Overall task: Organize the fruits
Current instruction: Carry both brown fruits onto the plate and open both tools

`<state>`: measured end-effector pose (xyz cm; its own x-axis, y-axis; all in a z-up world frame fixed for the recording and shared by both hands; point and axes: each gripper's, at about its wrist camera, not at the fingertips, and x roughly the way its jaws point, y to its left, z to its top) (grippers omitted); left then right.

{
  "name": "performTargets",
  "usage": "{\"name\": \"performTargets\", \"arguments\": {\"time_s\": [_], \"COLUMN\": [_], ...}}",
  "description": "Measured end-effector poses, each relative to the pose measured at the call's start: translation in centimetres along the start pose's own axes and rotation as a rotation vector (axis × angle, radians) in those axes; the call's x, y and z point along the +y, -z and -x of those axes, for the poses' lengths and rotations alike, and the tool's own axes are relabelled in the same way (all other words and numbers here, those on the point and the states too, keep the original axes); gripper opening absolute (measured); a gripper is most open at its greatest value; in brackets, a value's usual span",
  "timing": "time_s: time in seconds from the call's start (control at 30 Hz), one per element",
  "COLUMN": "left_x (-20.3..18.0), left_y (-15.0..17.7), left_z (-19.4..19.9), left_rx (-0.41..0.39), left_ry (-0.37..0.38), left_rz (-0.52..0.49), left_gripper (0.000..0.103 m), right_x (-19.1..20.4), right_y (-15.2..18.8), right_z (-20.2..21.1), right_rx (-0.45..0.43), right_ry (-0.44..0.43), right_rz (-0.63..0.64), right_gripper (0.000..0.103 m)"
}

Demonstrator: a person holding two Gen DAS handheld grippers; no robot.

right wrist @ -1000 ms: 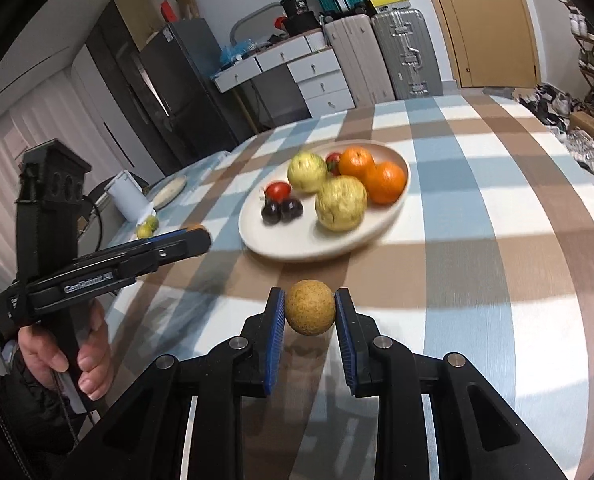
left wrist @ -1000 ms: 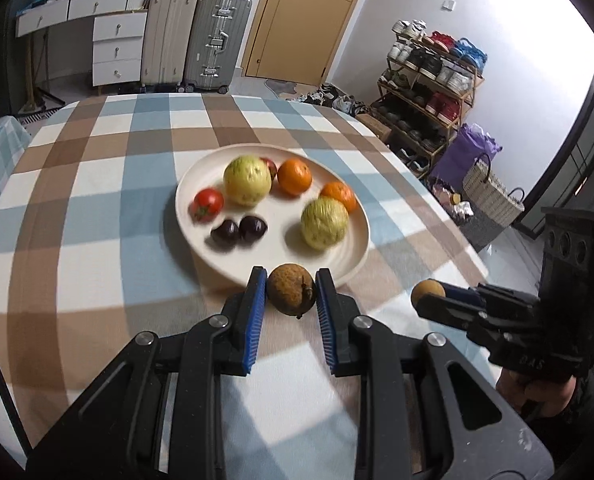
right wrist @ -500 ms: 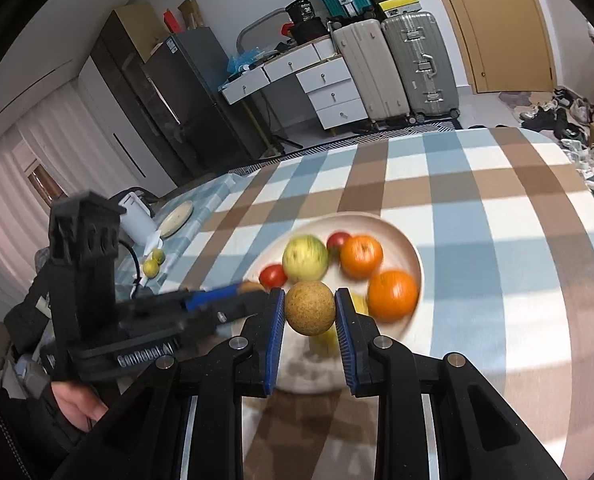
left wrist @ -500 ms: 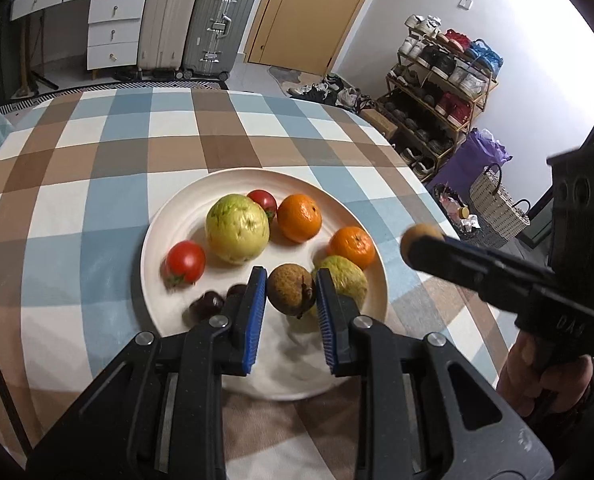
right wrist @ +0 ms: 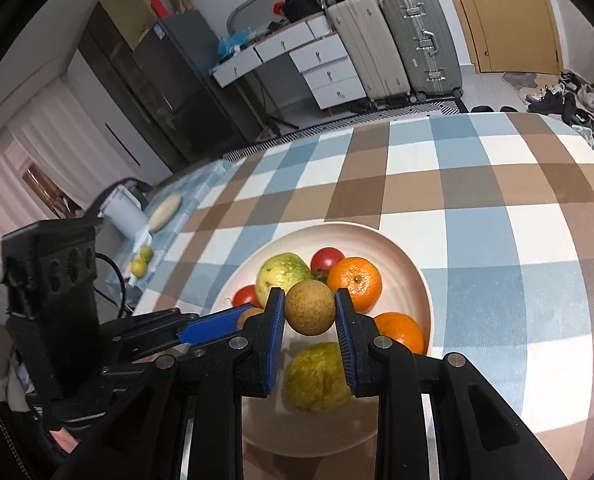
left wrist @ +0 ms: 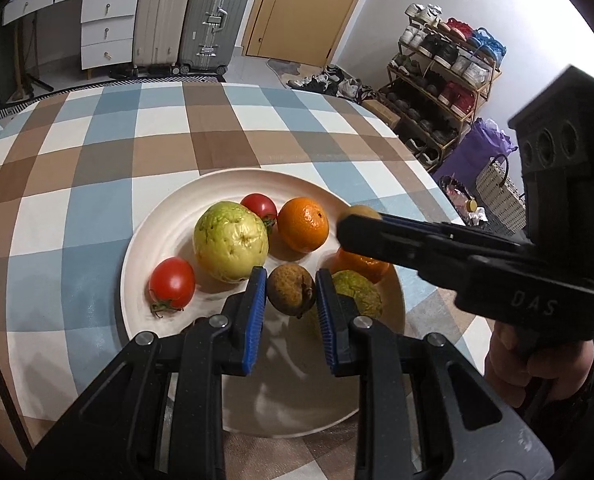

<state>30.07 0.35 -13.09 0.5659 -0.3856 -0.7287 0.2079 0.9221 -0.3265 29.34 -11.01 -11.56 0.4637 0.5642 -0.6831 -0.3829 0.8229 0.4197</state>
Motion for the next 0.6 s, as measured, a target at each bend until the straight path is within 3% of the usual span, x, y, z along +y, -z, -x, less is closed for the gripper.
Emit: {"name": "performTargets", "arguments": {"time_s": [0.4, 0.53, 0.6], "left_x": [0.5, 0.4, 0.3], "left_y": [0.0, -0.1, -0.1], "left_z": [-0.3, -0.1, 0.1], "left_rx": [-0.006, -0.005, -0.008], "left_ry": [0.014, 0.017, 0.015], "left_rz": [0.012, 0.005, 0.003], "left_gripper": [0.022, 0.023, 0.023], "right_x": [-0.2, -0.4, -0.3], "right_y": [0.0, -0.2, -0.3], "right_z": [-2.0, -1.4, -0.7], "right_rx": [0.046, 0.021, -0.008], "right_ry": [0.014, 0.011, 0.011], "right_rz": [-0.018, -0.02, -0.011], "right_gripper": [0.026, 0.05, 0.05]}}
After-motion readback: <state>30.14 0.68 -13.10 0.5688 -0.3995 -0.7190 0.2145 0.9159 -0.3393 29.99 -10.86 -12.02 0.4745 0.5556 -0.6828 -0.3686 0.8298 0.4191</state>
